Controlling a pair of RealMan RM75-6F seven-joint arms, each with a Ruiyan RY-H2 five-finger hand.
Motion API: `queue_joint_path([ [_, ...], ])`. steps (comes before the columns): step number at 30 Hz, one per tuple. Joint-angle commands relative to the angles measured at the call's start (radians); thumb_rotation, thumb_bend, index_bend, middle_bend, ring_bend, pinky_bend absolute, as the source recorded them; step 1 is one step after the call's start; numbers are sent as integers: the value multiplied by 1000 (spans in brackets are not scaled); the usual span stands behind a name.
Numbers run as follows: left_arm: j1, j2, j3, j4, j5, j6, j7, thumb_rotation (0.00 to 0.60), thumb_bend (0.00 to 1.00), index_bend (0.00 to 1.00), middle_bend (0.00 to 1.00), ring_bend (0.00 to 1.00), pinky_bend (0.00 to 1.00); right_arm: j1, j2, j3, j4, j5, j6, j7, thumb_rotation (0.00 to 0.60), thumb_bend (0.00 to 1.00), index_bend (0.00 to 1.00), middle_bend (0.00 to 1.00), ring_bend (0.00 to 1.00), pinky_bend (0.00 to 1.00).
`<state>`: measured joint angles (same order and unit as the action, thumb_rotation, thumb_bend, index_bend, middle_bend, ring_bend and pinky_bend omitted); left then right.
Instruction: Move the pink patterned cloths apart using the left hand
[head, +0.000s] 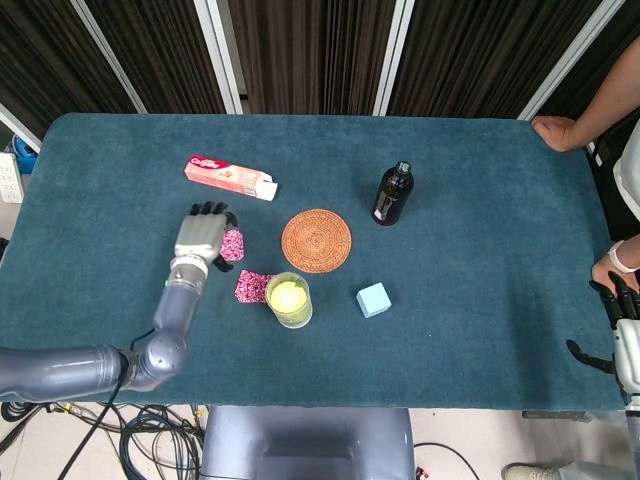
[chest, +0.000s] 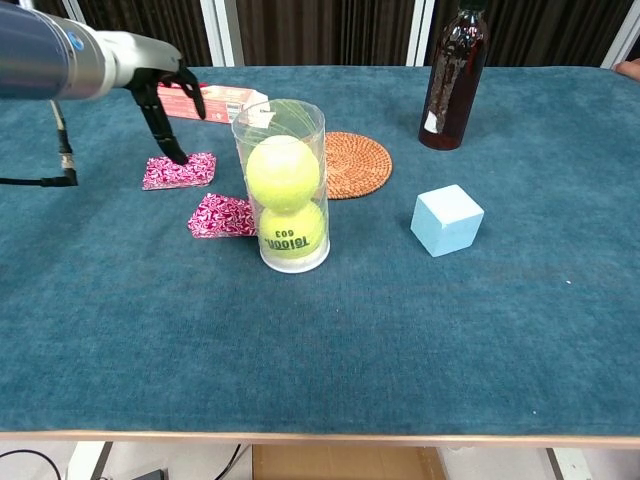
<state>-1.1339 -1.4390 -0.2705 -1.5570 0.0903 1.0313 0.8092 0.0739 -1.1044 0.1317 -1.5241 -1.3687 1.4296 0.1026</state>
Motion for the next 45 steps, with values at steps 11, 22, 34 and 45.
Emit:
queue_joint_path([
  [11,-15,5,26,186,-177,-179,46,600,121,351,152,0,0,3,-1,-2,-2,2,-8,-10,600,183,132,11,74,193],
  [22,-47,-77,38,317,-200,-214,68,600,121,359,151,0,0,7,-1,-3,0,5,-17,-10,600,182,132,11,74,193],
  [34,-70,-143,37,381,-202,-242,79,600,121,369,152,0,0,0,2,2,4,9,-6,6,600,182,131,11,74,193],
  [45,-76,-162,38,400,-213,-235,97,600,128,391,154,0,0,1,3,1,8,5,-6,15,600,183,132,11,74,193],
])
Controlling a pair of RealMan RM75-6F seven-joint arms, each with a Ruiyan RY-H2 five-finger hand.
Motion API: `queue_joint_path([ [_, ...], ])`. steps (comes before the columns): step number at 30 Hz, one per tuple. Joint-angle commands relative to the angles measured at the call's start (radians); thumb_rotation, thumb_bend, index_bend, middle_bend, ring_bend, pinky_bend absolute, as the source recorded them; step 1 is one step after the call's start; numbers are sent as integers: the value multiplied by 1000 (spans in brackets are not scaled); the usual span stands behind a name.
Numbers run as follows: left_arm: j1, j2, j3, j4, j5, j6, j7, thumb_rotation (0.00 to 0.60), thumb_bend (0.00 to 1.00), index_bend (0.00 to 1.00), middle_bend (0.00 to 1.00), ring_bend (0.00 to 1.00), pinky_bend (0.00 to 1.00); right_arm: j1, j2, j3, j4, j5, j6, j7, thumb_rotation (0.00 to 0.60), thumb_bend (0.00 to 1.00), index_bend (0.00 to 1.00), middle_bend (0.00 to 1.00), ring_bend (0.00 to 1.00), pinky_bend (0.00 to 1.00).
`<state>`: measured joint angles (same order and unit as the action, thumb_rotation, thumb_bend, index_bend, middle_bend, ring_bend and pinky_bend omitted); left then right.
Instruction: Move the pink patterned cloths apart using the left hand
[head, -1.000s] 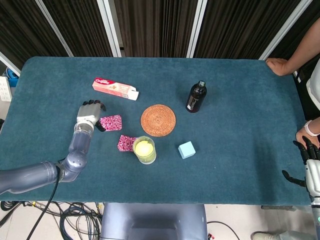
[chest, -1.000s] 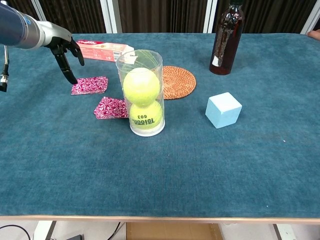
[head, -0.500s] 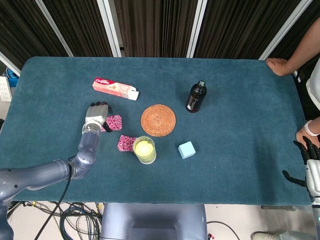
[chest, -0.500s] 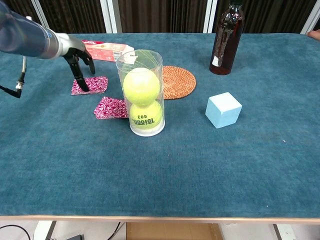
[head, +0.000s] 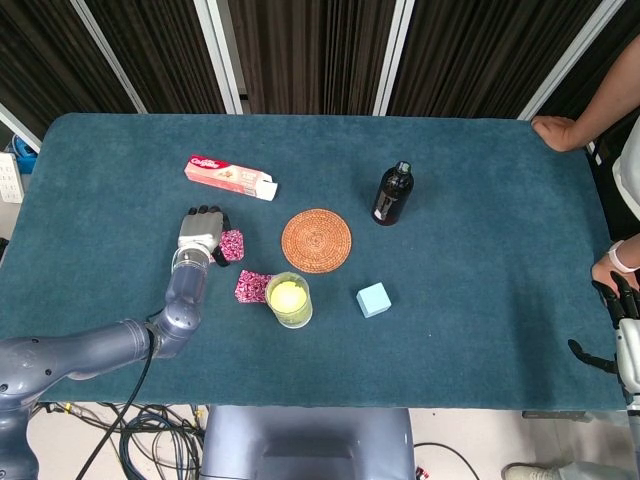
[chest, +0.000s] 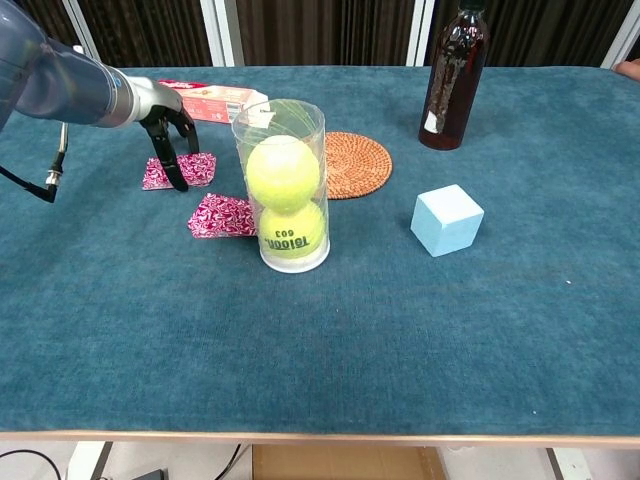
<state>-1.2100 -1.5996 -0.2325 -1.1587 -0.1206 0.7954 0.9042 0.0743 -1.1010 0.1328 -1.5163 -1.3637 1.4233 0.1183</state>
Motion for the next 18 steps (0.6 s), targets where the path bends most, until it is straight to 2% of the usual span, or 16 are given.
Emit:
queue_joint_path([
  [1,-1,-2,-1,1,-3,2,3,600,128,393,154,0,0,0,0,-1,-1,0,0,-1,600,183,131,11,74,193],
  [18,4,-10,-9,5,-4,20,22,600,135,416,155,0,0,2,-1,0,-2,3,-5,-6,600,183,131,11,74,193],
])
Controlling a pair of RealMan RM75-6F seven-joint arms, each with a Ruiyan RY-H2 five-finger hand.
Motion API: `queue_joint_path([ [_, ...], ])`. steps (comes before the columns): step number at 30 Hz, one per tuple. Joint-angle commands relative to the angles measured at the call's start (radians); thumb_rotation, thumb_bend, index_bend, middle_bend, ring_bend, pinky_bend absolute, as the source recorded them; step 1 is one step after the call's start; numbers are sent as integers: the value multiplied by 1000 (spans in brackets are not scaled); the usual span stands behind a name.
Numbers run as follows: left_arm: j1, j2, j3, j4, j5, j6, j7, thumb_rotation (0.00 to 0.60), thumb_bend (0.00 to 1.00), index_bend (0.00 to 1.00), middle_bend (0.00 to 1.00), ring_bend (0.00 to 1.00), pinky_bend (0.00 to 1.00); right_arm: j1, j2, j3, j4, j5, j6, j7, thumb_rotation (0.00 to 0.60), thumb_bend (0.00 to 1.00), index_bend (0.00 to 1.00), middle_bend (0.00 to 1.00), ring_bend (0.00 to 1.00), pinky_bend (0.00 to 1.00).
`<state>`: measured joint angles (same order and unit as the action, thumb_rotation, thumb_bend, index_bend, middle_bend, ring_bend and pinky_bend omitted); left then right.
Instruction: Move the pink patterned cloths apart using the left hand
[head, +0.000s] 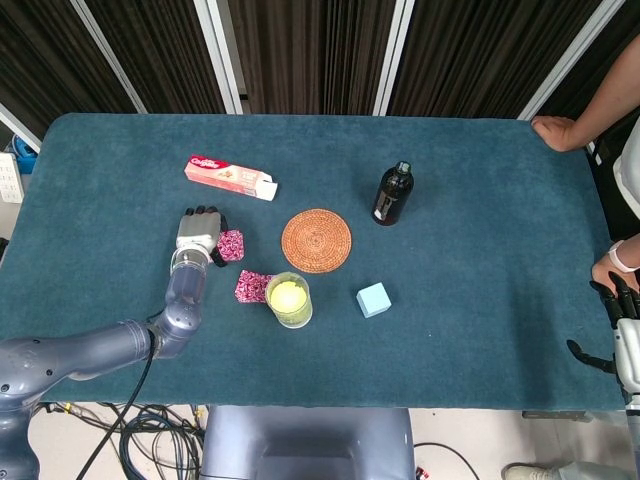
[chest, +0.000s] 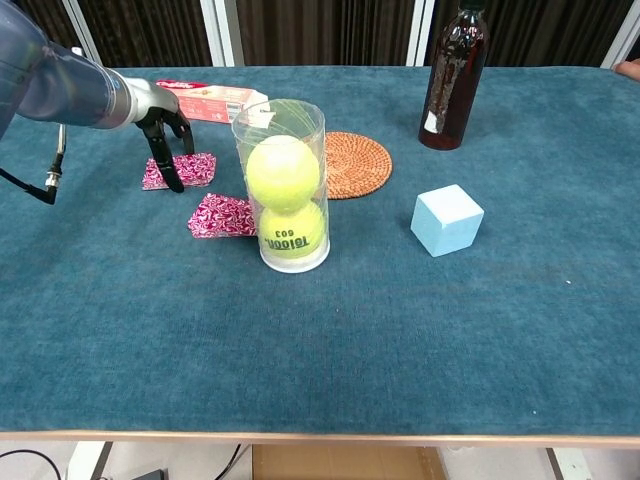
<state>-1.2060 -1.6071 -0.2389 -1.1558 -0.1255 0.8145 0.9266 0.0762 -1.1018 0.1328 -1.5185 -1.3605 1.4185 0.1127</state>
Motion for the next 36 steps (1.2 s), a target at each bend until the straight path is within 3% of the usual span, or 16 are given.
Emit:
queue_joint_path([
  [1,0,-4,-4,3,4,3,-1,600,140,421,156,0,0,0,0,0,0,-1,0,-1,600,183,132,10,74,193],
  [27,11,-17,-30,10,11,17,24,600,182,439,157,0,0,3,6,0,-9,13,-17,-4,600,183,132,10,75,193],
  [36,12,-17,-39,5,13,22,31,600,256,476,163,0,0,3,7,0,-8,13,-17,-1,600,182,132,11,76,193],
])
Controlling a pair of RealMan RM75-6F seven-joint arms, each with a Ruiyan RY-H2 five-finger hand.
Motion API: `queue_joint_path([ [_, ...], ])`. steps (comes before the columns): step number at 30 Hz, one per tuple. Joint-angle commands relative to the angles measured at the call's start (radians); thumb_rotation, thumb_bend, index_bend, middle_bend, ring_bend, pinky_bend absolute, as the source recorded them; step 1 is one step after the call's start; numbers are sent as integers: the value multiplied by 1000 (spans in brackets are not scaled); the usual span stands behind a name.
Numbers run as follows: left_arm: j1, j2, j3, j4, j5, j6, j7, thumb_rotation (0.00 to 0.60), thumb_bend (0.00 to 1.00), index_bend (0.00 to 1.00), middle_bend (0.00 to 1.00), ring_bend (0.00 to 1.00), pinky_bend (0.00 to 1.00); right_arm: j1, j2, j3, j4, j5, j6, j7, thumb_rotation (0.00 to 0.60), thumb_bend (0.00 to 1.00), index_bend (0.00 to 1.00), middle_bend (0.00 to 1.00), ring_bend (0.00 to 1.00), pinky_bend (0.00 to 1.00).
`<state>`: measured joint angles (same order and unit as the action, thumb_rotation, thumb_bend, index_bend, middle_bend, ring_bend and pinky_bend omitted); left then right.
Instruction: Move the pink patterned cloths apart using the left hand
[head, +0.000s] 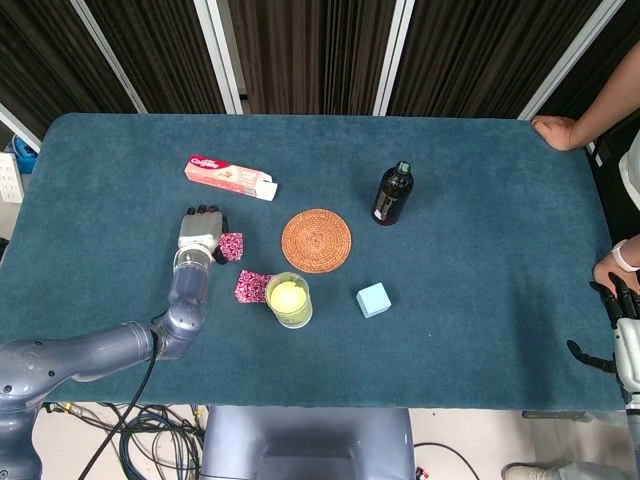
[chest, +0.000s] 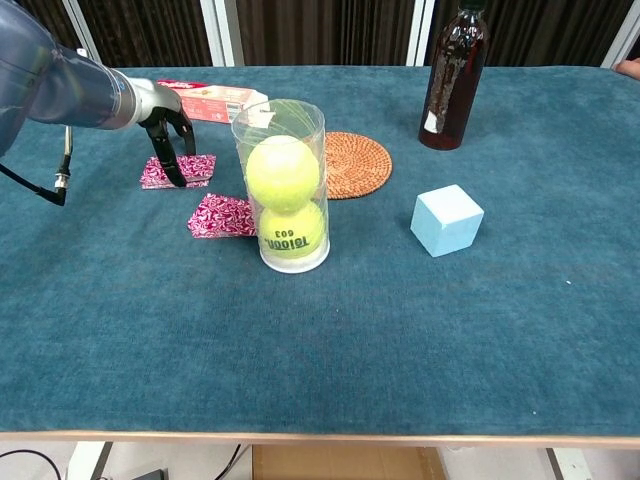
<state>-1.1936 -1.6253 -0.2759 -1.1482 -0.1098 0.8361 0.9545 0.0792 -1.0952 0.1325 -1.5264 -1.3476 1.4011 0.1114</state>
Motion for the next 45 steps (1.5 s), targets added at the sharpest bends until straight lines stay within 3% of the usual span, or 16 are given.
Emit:
queue_joint_path([
  [1,-1,2,-2,-3,-4,1,4,600,256,476,163,0,0,0,0,0,0,0,1,0,600,182,132,11,75,193],
  [33,-8,36,-15,-60,-12,42,42,600,277,513,178,0,0,1,4,-1,-1,4,-8,6,600,183,132,11,77,193],
  [45,-30,46,-48,-45,-13,37,50,600,277,518,179,0,0,-2,6,-2,-5,3,-4,4,600,183,132,11,77,193],
])
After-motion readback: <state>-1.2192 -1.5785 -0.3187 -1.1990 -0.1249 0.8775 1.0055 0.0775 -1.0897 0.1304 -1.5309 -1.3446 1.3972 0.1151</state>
